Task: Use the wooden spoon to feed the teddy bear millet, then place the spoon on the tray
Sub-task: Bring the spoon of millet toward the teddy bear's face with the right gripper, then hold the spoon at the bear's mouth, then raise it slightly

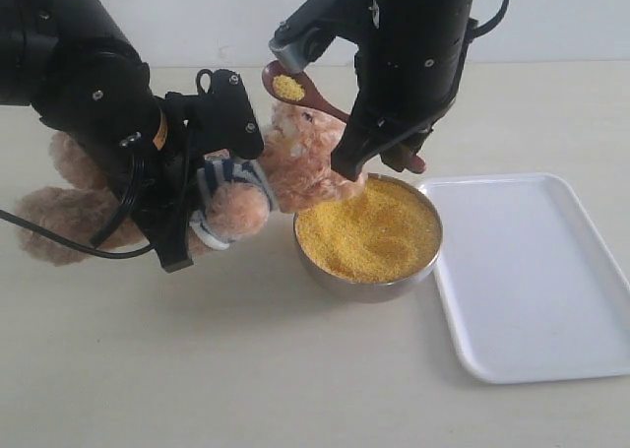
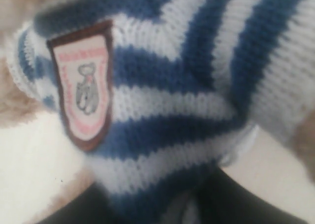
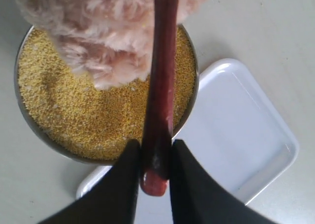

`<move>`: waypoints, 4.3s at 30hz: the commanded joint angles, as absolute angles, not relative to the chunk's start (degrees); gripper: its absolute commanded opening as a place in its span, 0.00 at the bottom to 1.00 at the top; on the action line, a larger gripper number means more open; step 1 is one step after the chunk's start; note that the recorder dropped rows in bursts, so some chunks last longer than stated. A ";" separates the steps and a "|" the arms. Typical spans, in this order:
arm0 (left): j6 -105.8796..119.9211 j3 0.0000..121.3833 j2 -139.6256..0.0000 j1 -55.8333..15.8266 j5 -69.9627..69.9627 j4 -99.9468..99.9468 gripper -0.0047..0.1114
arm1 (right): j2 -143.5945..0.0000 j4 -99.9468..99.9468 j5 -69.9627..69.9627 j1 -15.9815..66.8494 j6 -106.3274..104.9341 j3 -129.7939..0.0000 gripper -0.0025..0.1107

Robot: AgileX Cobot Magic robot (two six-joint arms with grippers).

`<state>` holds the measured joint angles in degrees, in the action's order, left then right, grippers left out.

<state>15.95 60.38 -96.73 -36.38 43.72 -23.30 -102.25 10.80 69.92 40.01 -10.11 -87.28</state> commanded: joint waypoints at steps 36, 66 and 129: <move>14.98 60.88 -96.57 -36.56 43.09 -23.40 0.07 | -104.55 27.82 69.96 47.45 -8.52 -87.72 0.02; 13.27 60.88 -96.57 -36.56 43.20 -24.91 0.07 | -104.55 36.73 69.96 49.12 -9.05 -85.77 0.02; 11.95 60.88 -96.57 -36.56 43.78 -24.87 0.07 | -104.43 52.35 69.96 52.53 -9.72 -82.60 0.02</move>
